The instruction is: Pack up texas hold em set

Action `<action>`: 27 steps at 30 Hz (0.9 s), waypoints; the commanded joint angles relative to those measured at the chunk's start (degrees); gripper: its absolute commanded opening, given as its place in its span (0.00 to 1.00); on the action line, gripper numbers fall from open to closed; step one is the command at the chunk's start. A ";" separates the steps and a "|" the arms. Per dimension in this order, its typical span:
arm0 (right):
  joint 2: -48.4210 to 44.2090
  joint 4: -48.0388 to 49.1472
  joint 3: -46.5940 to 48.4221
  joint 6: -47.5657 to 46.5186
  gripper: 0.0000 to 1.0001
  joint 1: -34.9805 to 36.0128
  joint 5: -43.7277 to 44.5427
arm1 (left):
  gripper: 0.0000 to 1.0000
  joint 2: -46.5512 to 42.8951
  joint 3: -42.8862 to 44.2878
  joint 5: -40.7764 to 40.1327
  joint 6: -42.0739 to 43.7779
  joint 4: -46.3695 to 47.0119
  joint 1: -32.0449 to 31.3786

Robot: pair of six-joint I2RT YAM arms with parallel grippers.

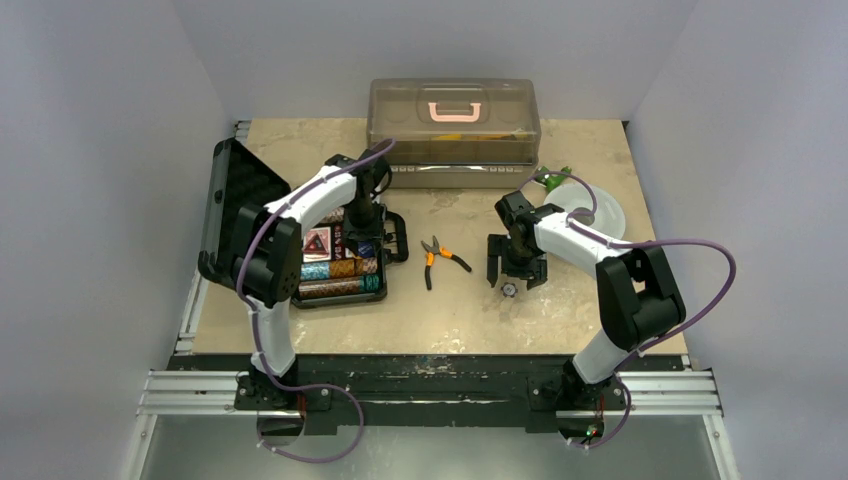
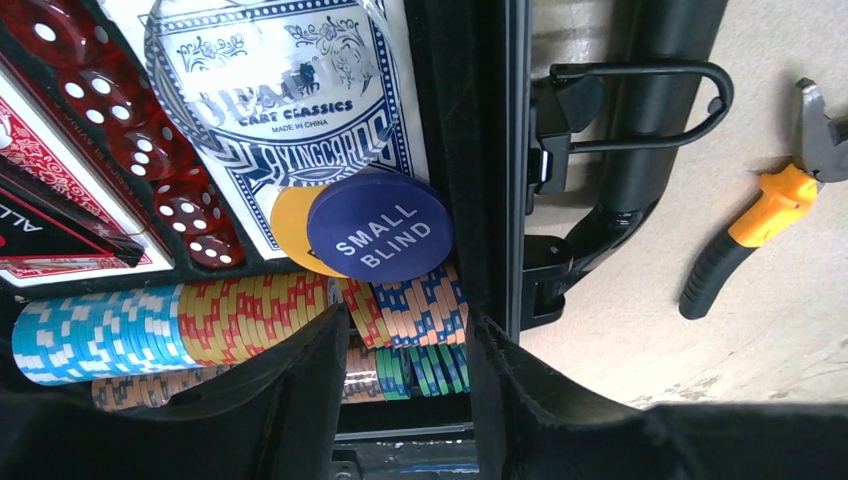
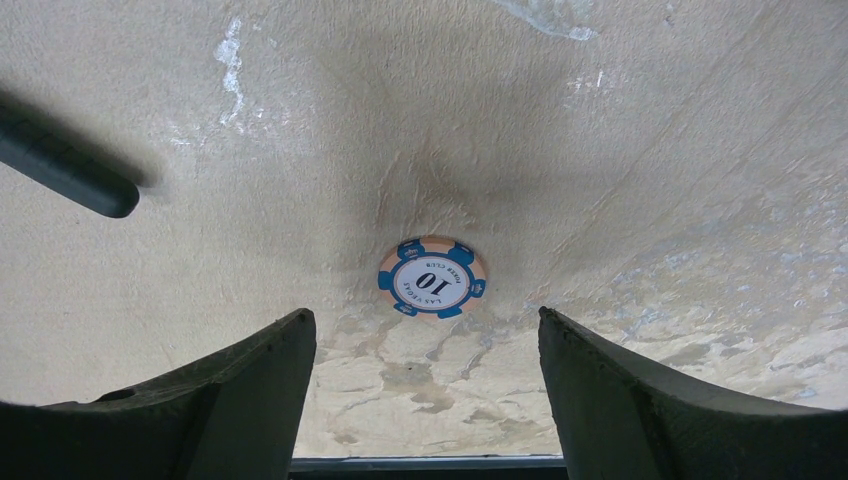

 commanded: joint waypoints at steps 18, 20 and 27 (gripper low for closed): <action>-1.37 0.15 0.32 -0.01 0.79 0.22 0.24 | 0.46 -0.13 -1.57 -4.25 5.08 -2.72 -0.20; -1.34 0.17 0.19 -0.04 0.79 0.20 0.19 | 0.45 -1.30 -2.61 -5.46 5.72 -2.61 -0.03; -1.09 0.42 -0.14 0.29 0.79 0.18 -0.15 | 0.45 -3.79 -5.56 -7.41 6.57 -2.38 1.57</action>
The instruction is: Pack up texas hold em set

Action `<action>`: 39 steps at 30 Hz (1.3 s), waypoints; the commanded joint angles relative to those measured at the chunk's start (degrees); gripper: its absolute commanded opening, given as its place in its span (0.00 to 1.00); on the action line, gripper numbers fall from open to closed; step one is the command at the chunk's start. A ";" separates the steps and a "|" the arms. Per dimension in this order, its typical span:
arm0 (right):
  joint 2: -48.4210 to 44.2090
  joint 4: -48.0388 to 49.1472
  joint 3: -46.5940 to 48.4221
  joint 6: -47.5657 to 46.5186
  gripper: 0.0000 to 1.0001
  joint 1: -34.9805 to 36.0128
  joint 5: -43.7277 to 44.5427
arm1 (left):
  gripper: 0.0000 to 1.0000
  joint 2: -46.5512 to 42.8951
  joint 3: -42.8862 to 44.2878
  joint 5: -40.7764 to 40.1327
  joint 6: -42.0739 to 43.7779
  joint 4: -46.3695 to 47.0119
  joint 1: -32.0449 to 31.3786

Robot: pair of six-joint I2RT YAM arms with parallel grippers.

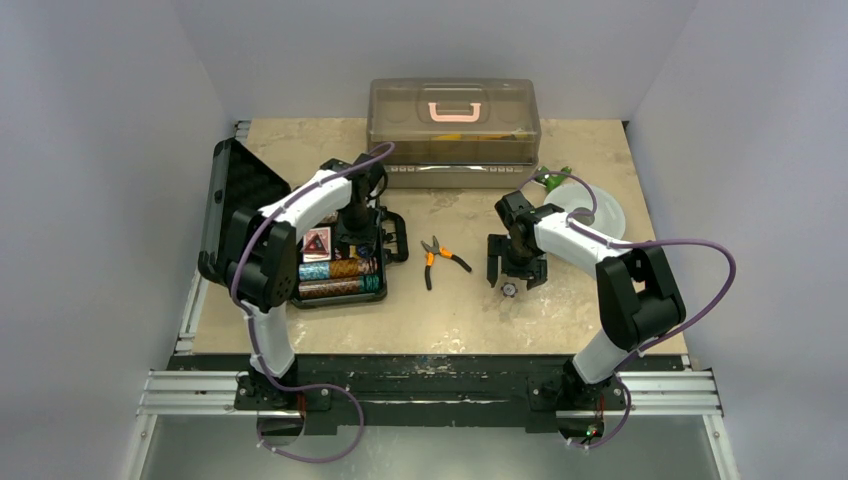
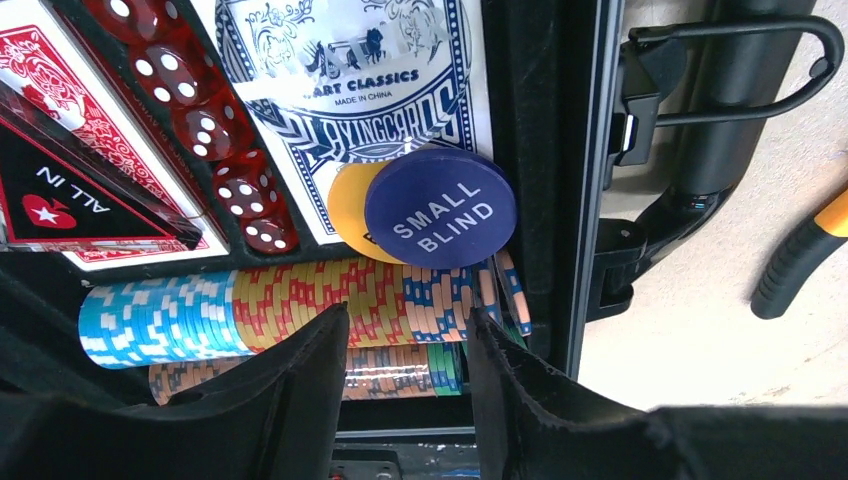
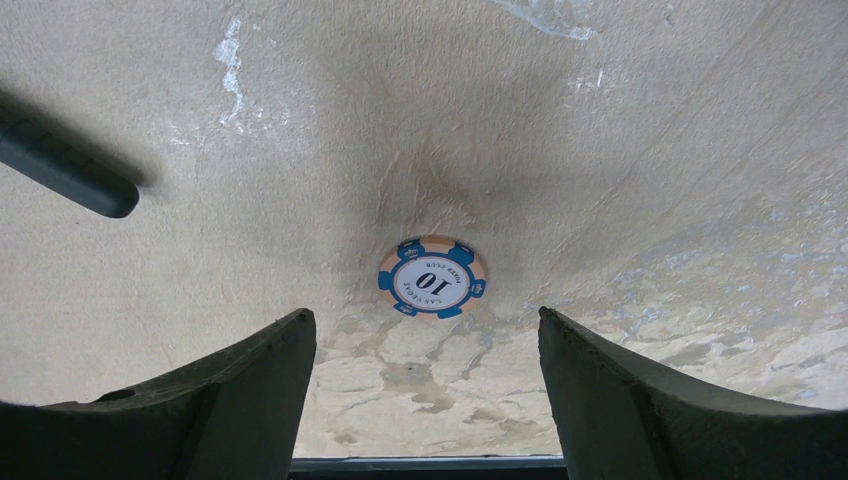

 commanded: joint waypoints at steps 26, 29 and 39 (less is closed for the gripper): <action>1.51 0.98 0.58 2.18 0.73 0.33 1.45 | 0.52 -19.26 1.04 17.42 -3.16 1.61 1.74; 2.66 1.26 0.52 3.13 0.71 0.40 1.79 | 0.53 -23.60 -1.86 22.38 -6.22 5.60 1.71; 6.45 3.11 0.45 5.04 0.60 0.58 2.26 | 0.55 -29.99 -5.91 31.06 -10.86 9.80 1.33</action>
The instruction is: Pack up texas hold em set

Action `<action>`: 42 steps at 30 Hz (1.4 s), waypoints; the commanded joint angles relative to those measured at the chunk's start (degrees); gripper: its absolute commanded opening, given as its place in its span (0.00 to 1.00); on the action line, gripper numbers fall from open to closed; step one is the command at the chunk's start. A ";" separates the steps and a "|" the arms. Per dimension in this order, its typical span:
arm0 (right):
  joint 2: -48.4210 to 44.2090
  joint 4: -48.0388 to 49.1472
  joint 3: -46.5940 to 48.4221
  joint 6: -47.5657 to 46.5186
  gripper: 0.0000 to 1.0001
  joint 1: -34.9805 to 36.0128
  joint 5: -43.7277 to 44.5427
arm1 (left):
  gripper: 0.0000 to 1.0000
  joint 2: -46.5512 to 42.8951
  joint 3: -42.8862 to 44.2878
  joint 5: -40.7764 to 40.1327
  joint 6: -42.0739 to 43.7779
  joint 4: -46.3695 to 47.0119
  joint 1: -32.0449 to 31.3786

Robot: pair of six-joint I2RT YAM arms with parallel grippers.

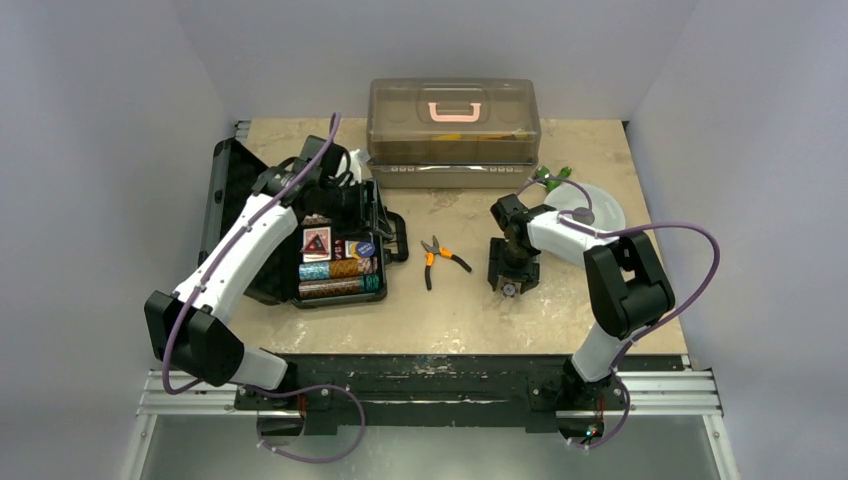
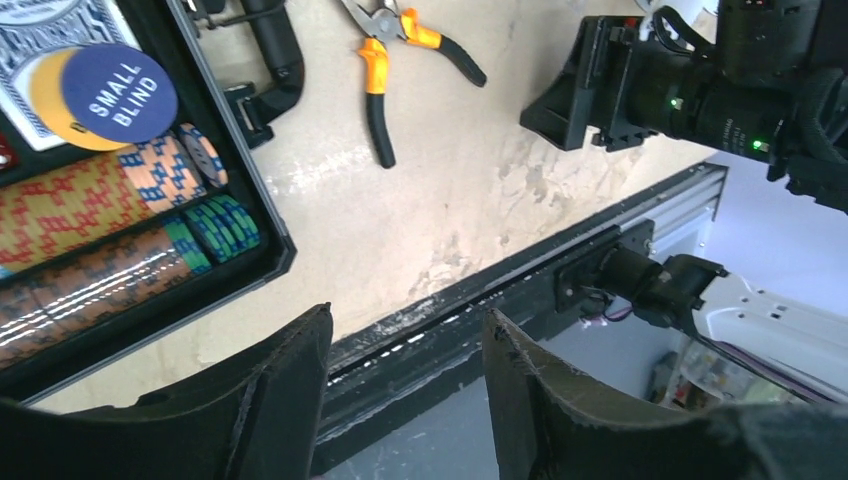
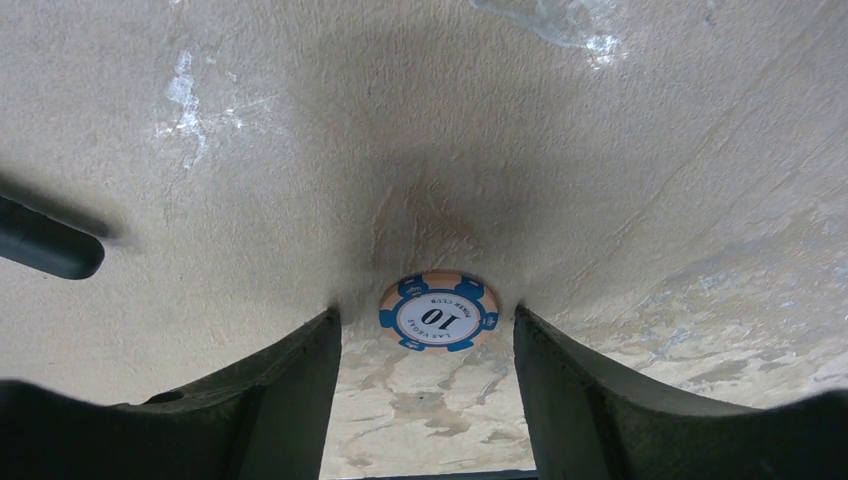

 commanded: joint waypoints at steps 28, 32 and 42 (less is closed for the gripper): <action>-4.46 7.24 -1.36 -4.05 0.34 0.68 -1.27 | 0.56 2.52 -0.56 12.19 -2.14 3.03 -1.71; -6.57 9.04 -1.09 -7.29 0.34 0.75 -3.47 | 0.56 5.01 -0.09 15.02 -2.81 4.30 -1.62; -13.45 13.60 0.97 -14.32 0.33 3.41 -13.02 | 0.56 14.74 0.52 29.49 -11.65 12.41 -1.36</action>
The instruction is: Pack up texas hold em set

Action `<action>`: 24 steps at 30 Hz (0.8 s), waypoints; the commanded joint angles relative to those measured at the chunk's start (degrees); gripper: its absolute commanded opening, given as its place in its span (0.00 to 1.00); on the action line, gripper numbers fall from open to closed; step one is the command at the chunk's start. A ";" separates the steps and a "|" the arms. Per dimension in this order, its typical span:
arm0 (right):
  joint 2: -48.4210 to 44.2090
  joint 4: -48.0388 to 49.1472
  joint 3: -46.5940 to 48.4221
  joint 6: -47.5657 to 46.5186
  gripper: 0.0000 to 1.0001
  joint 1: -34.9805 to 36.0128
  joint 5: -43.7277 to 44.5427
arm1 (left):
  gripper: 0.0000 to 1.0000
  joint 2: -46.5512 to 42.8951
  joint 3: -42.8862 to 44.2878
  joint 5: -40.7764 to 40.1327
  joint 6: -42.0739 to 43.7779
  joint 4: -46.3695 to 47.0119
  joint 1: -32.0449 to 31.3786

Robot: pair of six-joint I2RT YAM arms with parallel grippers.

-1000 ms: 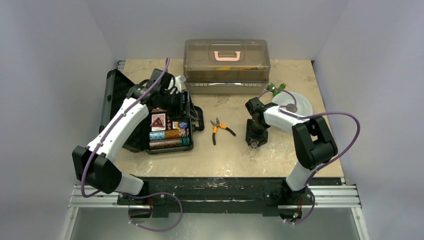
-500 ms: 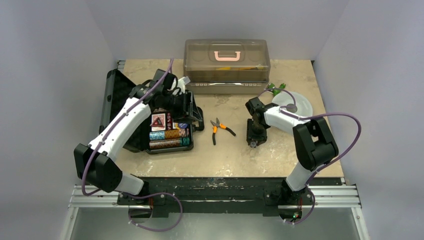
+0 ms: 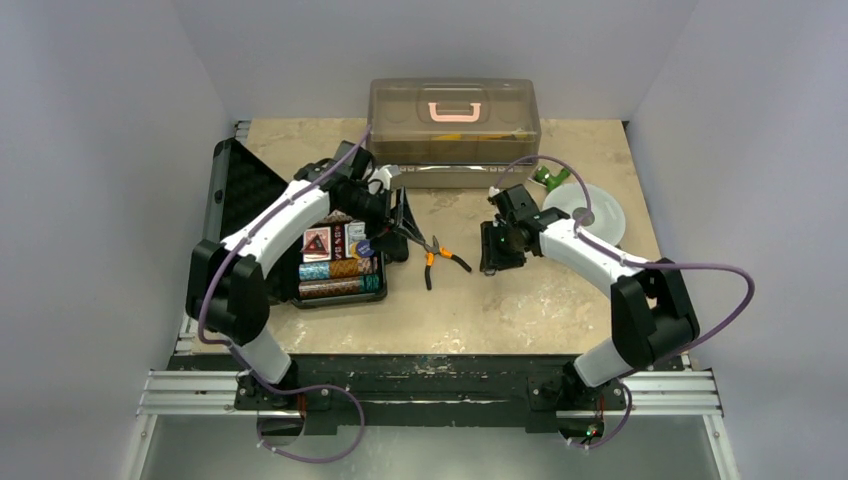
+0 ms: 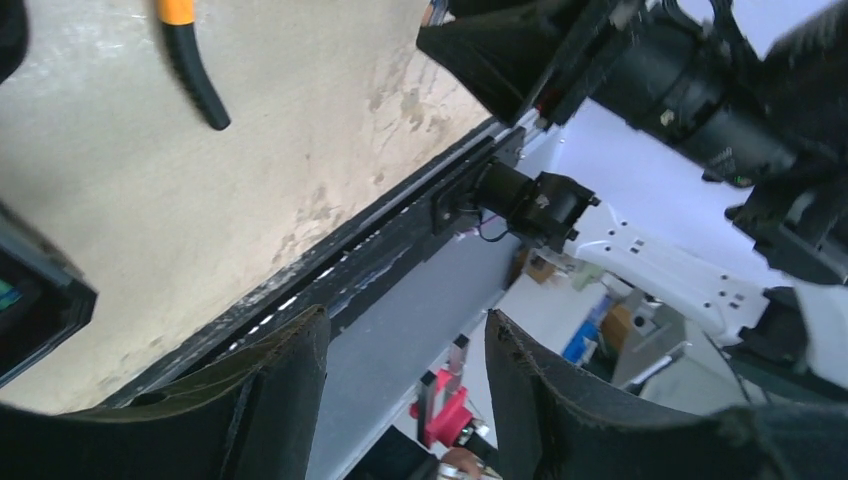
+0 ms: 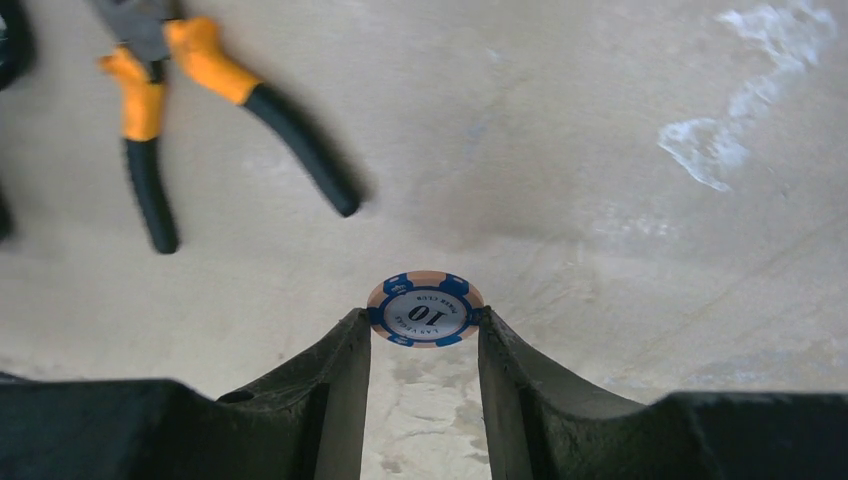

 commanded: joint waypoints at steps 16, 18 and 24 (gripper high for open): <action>-1.93 -1.44 10.35 3.12 0.47 6.78 7.30 | 0.51 11.49 4.12 9.02 -10.98 11.08 -0.22; 1.21 -5.80 10.76 4.80 0.50 3.90 8.28 | 0.51 9.82 3.31 7.83 -9.89 10.21 -0.22; 6.89 -6.99 8.57 6.08 0.59 -2.13 6.83 | 0.51 4.86 -0.48 4.62 -6.34 6.21 -0.22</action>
